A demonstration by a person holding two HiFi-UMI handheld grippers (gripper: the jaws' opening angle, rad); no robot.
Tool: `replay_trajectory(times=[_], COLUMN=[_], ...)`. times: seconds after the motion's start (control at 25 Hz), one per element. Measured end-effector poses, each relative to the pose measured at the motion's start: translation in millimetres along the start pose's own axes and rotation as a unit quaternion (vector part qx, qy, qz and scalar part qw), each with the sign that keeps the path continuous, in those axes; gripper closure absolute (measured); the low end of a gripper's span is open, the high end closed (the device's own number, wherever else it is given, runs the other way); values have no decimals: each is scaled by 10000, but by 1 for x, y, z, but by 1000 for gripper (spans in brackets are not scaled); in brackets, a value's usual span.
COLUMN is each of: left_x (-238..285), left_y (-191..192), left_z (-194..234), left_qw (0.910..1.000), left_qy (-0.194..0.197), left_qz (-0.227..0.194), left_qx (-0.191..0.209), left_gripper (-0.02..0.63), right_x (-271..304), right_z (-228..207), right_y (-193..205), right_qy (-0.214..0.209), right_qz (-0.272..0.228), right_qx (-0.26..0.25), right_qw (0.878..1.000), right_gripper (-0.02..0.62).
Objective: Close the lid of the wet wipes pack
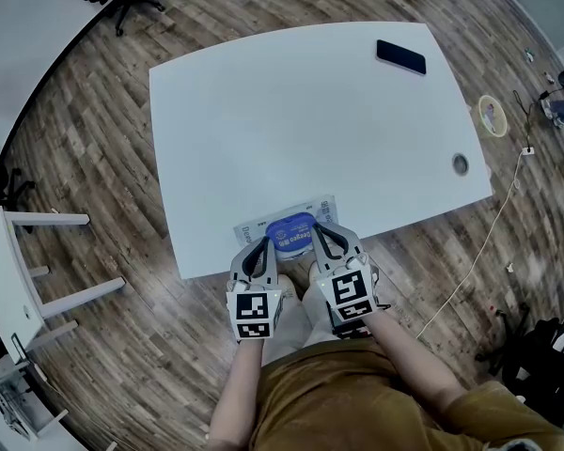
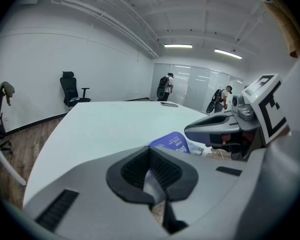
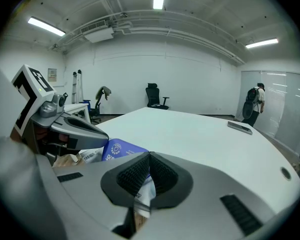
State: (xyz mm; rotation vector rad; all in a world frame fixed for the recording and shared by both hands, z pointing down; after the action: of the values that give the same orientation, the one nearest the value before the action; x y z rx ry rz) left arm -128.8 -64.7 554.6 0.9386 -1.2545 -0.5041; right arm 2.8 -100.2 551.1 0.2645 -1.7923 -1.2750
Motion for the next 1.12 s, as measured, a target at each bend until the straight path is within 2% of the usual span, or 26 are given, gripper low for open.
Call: replay_trajectory(times=[0.52,1.12], left_x=[13,23], left_y=[3,13], left_z=[5,8], left_qw=[9999,9991], left_qy=[59,90], left_qz=[105,412], left_qx=[-23,-94], left_gripper=[614,612], right_x=[14,31], right_z=[-2,-5], right_y=[7,13], right_qy=[40,-7], right_qz=[301,787], right_qx=[6,-65], right_qw=[9995,9969], right_gripper=[588,588])
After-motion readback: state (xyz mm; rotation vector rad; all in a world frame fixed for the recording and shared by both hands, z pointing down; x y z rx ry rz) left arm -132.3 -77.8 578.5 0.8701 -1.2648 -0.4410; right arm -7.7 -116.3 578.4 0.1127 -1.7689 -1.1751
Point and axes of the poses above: the fingertips, and each gripper's own axes: x forward along the fingers, z to its left, y out of its underside, the point moved 5 cm from there along -x, backward along the fingers, and after that the axes turned 5 degrees about x, right-handed, at the moved point
